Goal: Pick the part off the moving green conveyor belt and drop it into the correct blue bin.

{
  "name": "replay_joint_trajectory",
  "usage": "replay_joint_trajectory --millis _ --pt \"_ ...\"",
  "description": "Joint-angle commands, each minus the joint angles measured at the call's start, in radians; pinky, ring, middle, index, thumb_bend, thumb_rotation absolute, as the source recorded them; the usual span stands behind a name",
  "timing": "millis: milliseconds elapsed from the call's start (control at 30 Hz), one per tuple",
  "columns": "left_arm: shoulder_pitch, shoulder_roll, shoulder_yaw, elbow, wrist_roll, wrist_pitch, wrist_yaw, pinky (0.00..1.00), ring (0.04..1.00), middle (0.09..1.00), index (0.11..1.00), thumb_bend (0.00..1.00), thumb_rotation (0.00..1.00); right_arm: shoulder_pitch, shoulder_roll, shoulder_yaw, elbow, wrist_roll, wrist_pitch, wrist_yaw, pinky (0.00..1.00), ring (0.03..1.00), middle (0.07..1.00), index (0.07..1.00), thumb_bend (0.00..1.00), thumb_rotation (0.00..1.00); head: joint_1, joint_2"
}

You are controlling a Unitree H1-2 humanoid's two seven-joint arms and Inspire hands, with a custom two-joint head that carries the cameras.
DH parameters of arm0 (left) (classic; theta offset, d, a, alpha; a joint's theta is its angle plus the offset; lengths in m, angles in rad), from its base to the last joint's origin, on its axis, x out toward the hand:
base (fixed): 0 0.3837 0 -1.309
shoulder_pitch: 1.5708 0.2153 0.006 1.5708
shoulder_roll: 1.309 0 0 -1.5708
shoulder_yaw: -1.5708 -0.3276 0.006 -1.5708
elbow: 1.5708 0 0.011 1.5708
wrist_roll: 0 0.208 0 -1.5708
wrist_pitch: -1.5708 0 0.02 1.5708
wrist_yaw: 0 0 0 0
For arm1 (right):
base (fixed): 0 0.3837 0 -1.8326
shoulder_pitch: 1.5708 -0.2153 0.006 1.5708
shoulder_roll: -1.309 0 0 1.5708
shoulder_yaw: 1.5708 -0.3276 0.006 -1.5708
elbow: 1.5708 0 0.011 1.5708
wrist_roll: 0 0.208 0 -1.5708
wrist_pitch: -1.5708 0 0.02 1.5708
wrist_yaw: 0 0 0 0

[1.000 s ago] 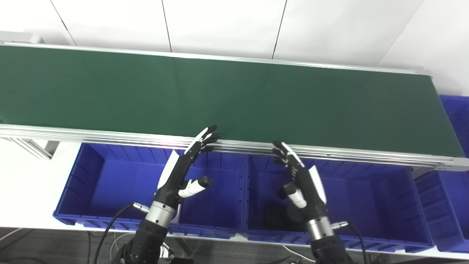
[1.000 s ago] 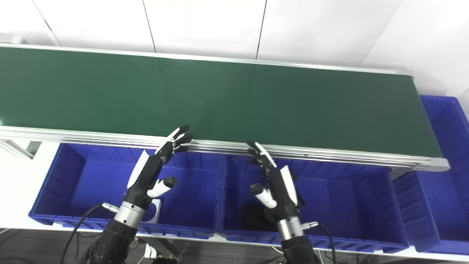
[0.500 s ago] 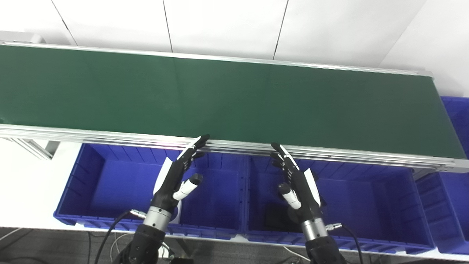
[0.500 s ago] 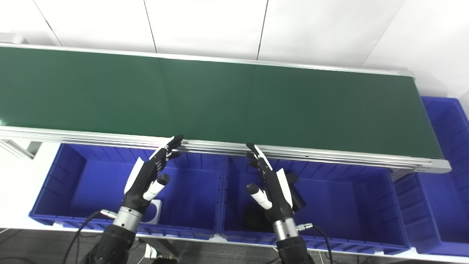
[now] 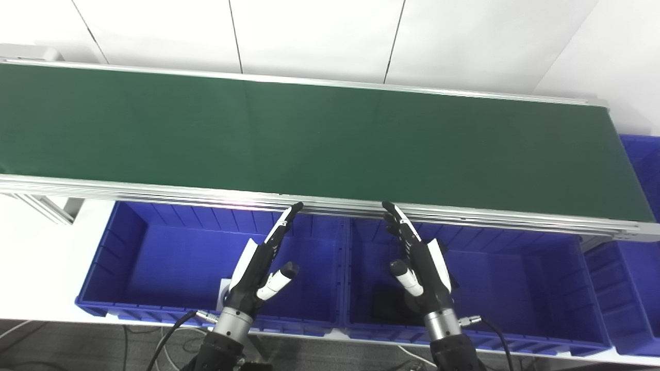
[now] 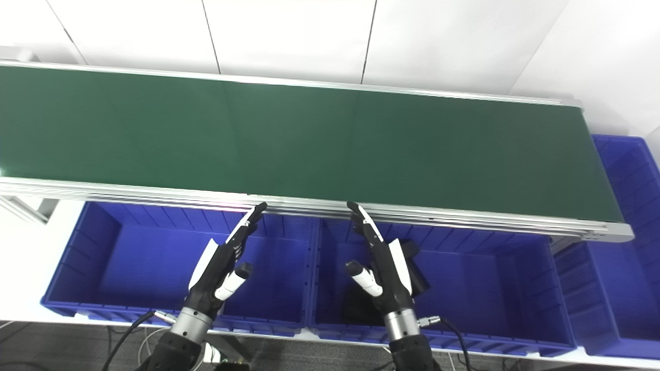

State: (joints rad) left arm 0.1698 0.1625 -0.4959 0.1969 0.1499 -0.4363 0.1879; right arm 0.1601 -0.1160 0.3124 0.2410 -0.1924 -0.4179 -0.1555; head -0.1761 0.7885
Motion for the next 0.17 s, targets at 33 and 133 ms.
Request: replay_joint_trajectory --millis 33,133 --pt "-0.036 0.03 -0.028 -0.022 0.023 -0.034 -0.004 1.0 1.0 1.0 0.99 0.86 1.0 -0.003 -0.006 0.005 -0.026 -0.005 -0.052 -0.026 0.87 0.921 0.961 0.935 0.93 1.0 -0.018 -0.006" --pt "-0.046 0.053 -0.05 -0.019 0.037 -0.034 0.008 1.0 1.0 1.0 0.986 0.88 1.0 -0.004 -0.005 0.01 -0.014 -0.011 -0.052 -0.042 0.86 0.914 0.958 0.93 0.93 1.0 -0.049 -0.026"
